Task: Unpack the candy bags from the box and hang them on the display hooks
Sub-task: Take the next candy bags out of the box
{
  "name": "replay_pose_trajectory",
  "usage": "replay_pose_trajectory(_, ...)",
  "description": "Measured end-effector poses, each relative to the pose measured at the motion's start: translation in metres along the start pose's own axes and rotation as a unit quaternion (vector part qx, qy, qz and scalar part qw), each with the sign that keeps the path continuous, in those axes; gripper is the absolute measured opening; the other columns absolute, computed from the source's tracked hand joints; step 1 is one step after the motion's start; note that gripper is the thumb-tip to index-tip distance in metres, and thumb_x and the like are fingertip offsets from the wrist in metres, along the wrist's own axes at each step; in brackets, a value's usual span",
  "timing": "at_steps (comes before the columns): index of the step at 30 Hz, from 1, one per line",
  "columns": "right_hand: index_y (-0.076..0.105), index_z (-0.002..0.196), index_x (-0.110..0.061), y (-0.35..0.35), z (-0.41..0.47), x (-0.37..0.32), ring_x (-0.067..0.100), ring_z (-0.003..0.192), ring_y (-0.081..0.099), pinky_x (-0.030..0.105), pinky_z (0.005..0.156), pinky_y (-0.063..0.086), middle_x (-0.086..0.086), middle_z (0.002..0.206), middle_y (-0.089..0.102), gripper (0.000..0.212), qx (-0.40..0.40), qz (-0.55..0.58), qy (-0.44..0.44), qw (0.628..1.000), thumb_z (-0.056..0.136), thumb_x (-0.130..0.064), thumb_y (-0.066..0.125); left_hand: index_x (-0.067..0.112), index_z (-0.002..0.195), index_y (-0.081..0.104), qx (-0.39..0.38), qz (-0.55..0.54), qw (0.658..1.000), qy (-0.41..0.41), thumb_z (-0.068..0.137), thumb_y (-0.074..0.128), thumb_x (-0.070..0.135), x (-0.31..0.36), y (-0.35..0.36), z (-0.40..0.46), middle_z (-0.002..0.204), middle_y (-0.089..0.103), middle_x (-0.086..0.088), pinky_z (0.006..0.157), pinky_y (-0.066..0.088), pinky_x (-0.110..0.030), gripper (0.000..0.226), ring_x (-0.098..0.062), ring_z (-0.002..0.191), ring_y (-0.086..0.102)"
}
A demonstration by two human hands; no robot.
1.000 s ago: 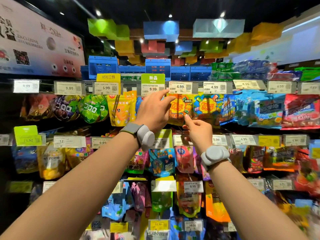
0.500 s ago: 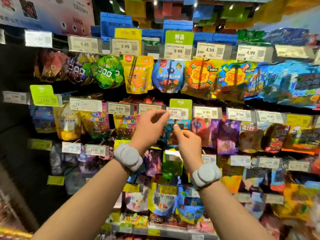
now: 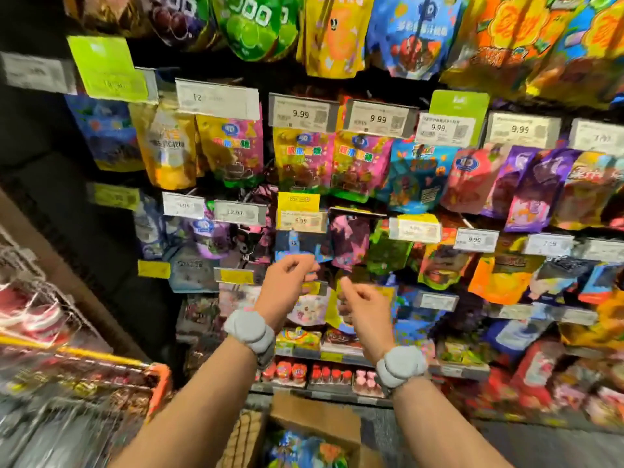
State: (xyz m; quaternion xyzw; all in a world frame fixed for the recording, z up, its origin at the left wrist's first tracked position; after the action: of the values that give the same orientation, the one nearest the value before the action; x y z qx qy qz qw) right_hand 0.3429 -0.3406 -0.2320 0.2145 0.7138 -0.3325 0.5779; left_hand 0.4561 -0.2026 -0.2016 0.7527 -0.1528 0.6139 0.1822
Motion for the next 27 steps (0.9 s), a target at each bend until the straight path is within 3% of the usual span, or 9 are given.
replay_pose_trajectory(2,0.071,0.07,-0.022,0.004,-0.013,0.016,0.021,0.072,0.07,0.035,0.067,0.052,0.003,0.075,0.074,0.036,0.006,-0.006,0.021,1.0,0.09,-0.051,0.065,0.014,0.101,0.069,-0.011,-0.006,1.0,-0.026,0.094,0.062,0.035,-0.029,-0.012,-0.007,0.093,0.073,0.0,0.068,0.051,-0.03,0.023,-0.015,0.083,0.066)
replay_pose_trajectory(4,0.07,0.069,-0.021,0.014,-0.022,0.044,0.023,0.073,0.071,0.04,0.067,0.054,0.005,0.077,0.073,0.035,0.008,-0.022,0.059,0.998,0.092,-0.047,0.064,0.013,0.103,0.068,-0.037,0.006,0.997,-0.065,0.095,0.06,0.037,-0.061,-0.023,-0.01,0.092,0.072,0.001,0.07,0.052,-0.029,0.026,-0.011,0.083,0.068)
replay_pose_trajectory(8,0.061,0.078,0.005,0.021,-0.049,0.095,0.024,0.063,0.058,0.042,0.059,0.043,0.03,0.081,0.064,0.061,-0.017,-0.01,0.137,0.99,0.089,-0.055,0.064,0.01,0.096,0.065,-0.024,-0.019,0.991,-0.132,0.097,0.057,0.026,-0.107,-0.038,-0.031,0.087,0.069,-0.002,0.072,0.051,-0.034,0.017,-0.016,0.08,0.063)
replay_pose_trajectory(11,0.065,0.078,-0.008,0.019,-0.073,0.135,0.02,0.063,0.06,0.035,0.06,0.043,0.012,0.073,0.068,0.039,-0.026,0.013,0.229,0.973,0.092,-0.044,0.065,0.014,0.087,0.067,-0.012,-0.035,0.979,-0.198,0.094,0.062,0.025,-0.149,-0.044,-0.05,0.085,0.07,-0.006,0.07,0.051,-0.035,0.014,-0.023,0.079,0.059)
replay_pose_trajectory(14,0.064,0.083,-0.013,0.014,-0.092,0.161,0.015,0.055,0.057,0.026,0.047,0.041,0.008,0.077,0.066,0.03,-0.04,0.021,0.284,0.958,0.095,-0.04,0.063,0.017,0.084,0.07,-0.001,-0.009,0.972,-0.235,0.088,0.068,0.034,-0.179,-0.049,-0.065,0.095,0.072,-0.008,0.077,0.054,-0.041,0.017,-0.024,0.084,0.066)
replay_pose_trajectory(18,0.062,0.081,-0.009,0.001,-0.106,0.194,0.013,0.049,0.053,0.023,0.043,0.04,0.01,0.073,0.062,0.028,-0.05,0.011,0.31,0.949,0.096,-0.033,0.064,0.014,0.092,0.064,0.024,-0.019,0.958,-0.286,0.097,0.058,0.022,-0.213,-0.043,-0.088,0.086,0.069,-0.007,0.052,0.047,-0.023,0.012,-0.014,0.066,0.065)
replay_pose_trajectory(27,0.062,0.074,-0.011,-0.017,-0.144,0.284,0.012,0.047,0.053,0.024,0.044,0.04,0.013,0.072,0.063,0.034,-0.129,-0.086,0.368,0.917,0.093,-0.039,0.065,0.01,0.093,0.062,0.08,-0.007,0.913,-0.399,0.094,0.064,0.025,-0.29,-0.046,-0.135,0.095,0.068,-0.014,0.07,0.05,-0.036,0.015,-0.027,0.081,0.063)
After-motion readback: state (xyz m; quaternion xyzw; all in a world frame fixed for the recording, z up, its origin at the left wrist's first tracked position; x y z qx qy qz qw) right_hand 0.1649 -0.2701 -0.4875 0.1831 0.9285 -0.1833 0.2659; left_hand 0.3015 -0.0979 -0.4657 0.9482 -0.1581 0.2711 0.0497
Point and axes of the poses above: each hand's wrist, its own z-axis towards the middle knuckle, its own y-axis out of the palm, x = y × z, the point moved 7 cm from there along z, towards the middle knuckle
